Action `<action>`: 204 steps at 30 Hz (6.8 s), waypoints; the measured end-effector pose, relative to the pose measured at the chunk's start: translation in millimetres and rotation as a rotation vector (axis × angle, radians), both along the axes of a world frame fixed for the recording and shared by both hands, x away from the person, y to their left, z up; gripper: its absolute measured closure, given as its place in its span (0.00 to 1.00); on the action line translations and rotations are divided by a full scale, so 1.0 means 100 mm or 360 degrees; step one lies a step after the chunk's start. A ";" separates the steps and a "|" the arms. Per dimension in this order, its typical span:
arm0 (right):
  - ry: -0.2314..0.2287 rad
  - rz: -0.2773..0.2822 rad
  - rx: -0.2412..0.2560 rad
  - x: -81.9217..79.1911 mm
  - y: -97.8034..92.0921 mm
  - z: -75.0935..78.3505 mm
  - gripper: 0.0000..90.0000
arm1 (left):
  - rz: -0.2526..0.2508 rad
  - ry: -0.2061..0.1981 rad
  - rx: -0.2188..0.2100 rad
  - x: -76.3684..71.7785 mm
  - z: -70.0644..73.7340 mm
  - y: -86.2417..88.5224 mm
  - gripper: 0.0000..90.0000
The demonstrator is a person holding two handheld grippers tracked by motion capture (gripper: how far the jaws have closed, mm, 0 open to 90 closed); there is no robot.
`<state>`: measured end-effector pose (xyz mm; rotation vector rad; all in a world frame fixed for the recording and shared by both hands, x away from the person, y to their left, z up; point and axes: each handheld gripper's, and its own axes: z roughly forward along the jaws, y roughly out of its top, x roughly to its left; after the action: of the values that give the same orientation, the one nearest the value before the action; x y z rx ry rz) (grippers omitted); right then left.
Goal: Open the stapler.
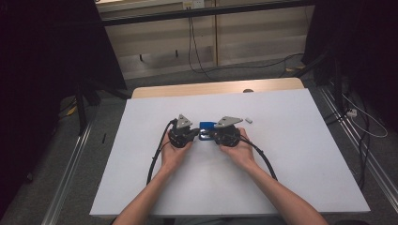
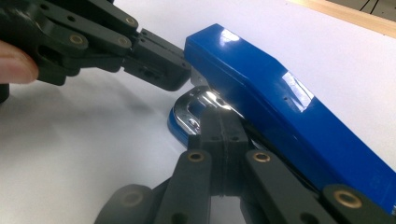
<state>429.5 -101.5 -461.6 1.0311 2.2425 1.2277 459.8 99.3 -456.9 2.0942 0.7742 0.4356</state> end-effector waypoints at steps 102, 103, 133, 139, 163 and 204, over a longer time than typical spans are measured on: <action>-0.0221 -0.0149 0.0077 -0.01 0.13 0.03 1.00 | -0.0022 -0.0058 -0.0037 0.03 0.10 -0.14 1.00; -0.0224 -0.0150 0.0081 0.00 0.14 0.02 1.00 | -0.0024 -0.0052 -0.0049 0.03 0.09 -0.13 1.00; -0.0310 -0.0229 0.0115 0.02 0.11 0.14 1.00 | -0.0040 -0.0061 -0.0068 0.04 0.08 -0.12 1.00; -0.0303 -0.0248 0.0124 0.00 0.10 0.16 1.00 | -0.0033 -0.0049 -0.0068 0.05 0.08 -0.12 1.00; -0.0352 -0.0328 0.0068 -0.03 -0.08 0.28 1.00 | -0.0043 -0.0038 -0.0096 0.06 0.07 -0.10 1.00; -0.0357 -0.0417 0.0084 -0.08 -0.31 0.32 1.00 | -0.0045 -0.0017 -0.0112 0.07 0.07 -0.10 1.00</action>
<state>421.8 -132.5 -430.0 1.1061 1.8506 1.2257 466.7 89.8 -449.9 2.0331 0.7428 0.3983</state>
